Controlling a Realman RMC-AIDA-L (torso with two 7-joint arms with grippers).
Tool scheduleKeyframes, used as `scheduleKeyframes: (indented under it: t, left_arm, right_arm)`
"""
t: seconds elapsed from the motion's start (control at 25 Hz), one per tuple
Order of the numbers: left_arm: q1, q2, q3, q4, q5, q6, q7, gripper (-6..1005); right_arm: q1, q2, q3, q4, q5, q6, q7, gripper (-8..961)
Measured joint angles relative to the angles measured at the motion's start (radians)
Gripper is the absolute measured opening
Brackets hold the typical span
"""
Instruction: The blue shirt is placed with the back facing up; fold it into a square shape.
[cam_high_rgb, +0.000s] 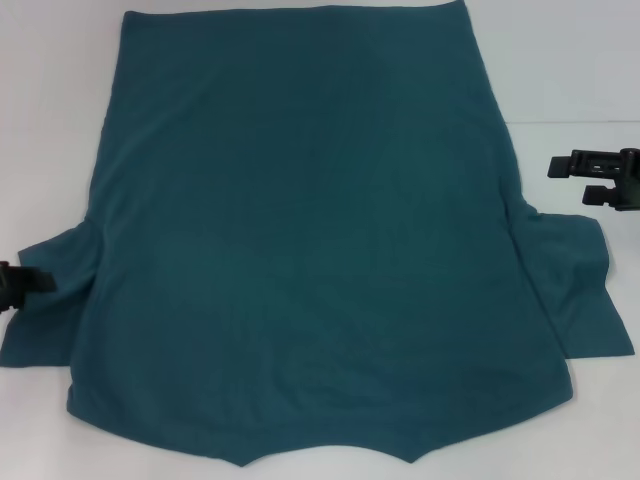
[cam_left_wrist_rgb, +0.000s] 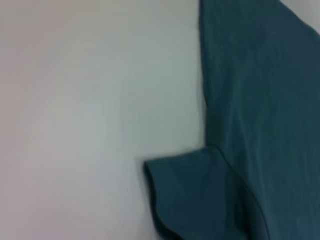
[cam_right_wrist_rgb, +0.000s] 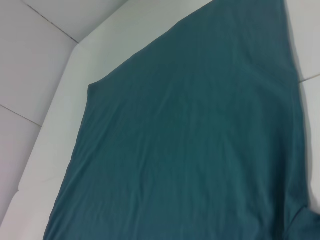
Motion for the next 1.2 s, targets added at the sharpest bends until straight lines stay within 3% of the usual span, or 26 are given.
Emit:
scheduleKeyframes:
  t: [0.52, 0.72, 0.96, 1.2]
  left_arm:
    - [-0.012, -0.005, 0.078, 0.007, 0.024, -0.033, -0.010, 430]
    - [-0.014, -0.007, 0.083, 0.009, 0.025, -0.040, -0.010, 184]
    - [-0.014, -0.007, 0.083, 0.022, 0.026, -0.036, 0.004, 0]
    - [-0.010, -0.009, 0.135, 0.085, 0.046, -0.065, 0.026, 1]
  right_arm:
    - [-0.001, -0.001, 0.002, 0.001, 0.002, 0.004, 0.000, 944]
    - [-0.001, -0.003, 0.002, 0.001, 0.002, 0.004, 0.001, 944]
    - [-0.001, -0.003, 0.002, 0.001, 0.002, 0.004, 0.001, 944]
    - [-0.001, -0.003, 0.001, 0.001, 0.001, 0.004, 0.003, 944]
